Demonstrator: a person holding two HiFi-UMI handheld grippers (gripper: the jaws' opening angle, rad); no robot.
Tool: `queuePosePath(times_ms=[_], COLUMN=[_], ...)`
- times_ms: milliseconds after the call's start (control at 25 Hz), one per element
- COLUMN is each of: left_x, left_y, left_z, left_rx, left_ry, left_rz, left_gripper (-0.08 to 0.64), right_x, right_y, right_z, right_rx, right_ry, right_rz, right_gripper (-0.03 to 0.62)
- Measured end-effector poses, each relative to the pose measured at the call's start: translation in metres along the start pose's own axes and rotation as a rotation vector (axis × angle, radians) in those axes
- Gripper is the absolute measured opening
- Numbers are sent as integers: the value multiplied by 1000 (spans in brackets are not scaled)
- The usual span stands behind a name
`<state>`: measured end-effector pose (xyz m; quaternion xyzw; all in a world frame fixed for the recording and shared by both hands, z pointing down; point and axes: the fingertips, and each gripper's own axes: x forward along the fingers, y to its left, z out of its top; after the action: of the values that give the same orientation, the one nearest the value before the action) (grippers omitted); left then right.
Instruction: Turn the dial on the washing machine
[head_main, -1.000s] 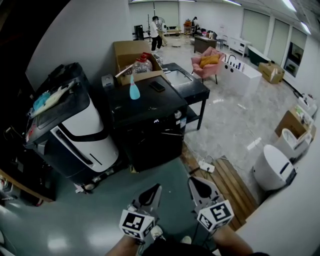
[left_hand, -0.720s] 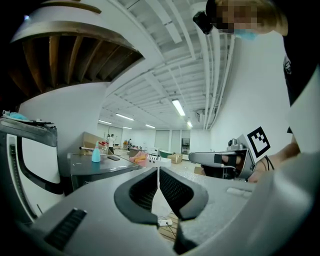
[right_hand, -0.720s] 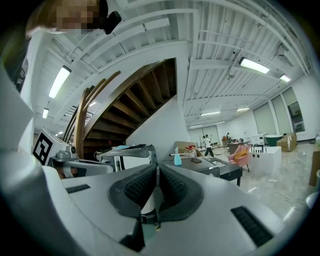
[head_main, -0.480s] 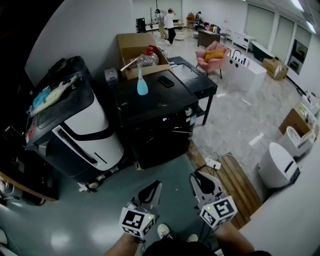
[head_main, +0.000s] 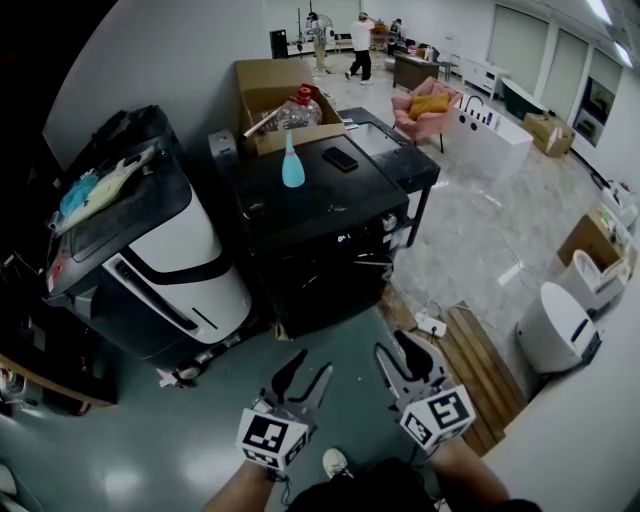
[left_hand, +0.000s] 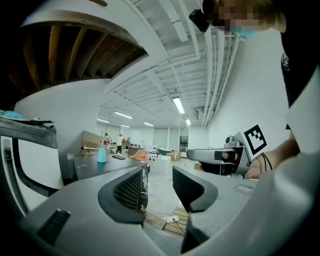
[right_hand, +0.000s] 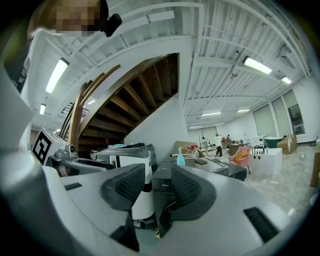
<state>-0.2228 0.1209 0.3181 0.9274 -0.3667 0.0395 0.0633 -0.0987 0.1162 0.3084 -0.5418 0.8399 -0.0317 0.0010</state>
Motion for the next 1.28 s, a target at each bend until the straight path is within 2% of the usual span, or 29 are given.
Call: queuePosePath(times_ms=[360,480,760,1280], left_x=[15,26,80,221], left_y=[12,16,25,41], left_z=[0,-1,2,12], left_rx=[1,-1,0,-33], left_ry=[3,32,10,32], left_rz=[6,18,61,144], left_gripper=[210,215,220,232], right_x=[21,30,62,141], right_y=[-11,-25,-80,-202], right_z=[4,3,3,-7], right_rx=[-24,-26,-34,-50], right_ry=[-2,-5,2,53], right_rz=[6,7,42,148], right_gripper=[204,210,222,242])
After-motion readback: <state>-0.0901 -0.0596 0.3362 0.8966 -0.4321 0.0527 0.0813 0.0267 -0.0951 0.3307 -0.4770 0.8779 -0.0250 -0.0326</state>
